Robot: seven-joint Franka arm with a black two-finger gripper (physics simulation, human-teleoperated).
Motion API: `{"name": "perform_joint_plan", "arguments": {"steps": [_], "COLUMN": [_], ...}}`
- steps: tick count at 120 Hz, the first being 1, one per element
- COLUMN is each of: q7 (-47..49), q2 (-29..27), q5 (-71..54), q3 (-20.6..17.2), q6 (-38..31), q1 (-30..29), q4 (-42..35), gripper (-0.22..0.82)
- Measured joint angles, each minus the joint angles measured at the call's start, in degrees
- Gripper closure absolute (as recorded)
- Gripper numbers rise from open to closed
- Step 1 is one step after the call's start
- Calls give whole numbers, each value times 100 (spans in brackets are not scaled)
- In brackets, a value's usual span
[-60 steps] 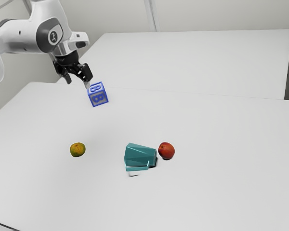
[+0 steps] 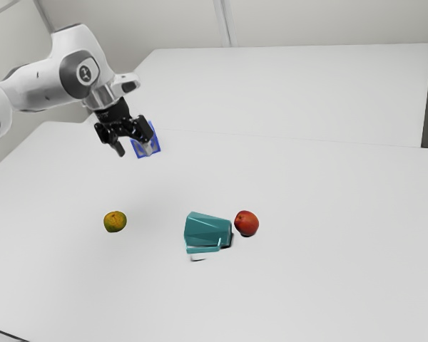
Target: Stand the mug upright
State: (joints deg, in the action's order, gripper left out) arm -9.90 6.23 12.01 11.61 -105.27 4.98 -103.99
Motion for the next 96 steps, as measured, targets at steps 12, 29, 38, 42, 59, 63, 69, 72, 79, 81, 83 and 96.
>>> {"name": "perform_joint_plan", "arguments": {"steps": [12, 29, 38, 42, 59, 63, 69, 72, 79, 81, 83, 96], "q7": [44, 96, 117, 121, 46, 22, -37, -77, -186, -221, -260, -554], "q2": [-4, -13, -13, -13, 7, 34, 129, 198, 333, 360, 394, 562], "q5": [530, 1176, 1531, 1647, 2125, 2260, 2528, 2683, 3044, 3144, 3257, 3926], "q3": [42, 62, 68, 68, 151, 158, 163, 164, 177, 185, 191, 253], "q6": [-105, -562, -849, -979, -1355, -1403, -1450, -1458, -1446, -1431, -1413, -1203], "q1": [36, 83, 163, 199, 248, 224, 196, 190, 183, 178, 169, 106], "q4": [-381, -987, -1291, -1394, -1733, -1758, -1773, -1774, -1773, -1772, -1771, -1748], "gripper": [0, 0, 0, 0, 0, 0, 0, 0, 0, 0, 0, 0]}}
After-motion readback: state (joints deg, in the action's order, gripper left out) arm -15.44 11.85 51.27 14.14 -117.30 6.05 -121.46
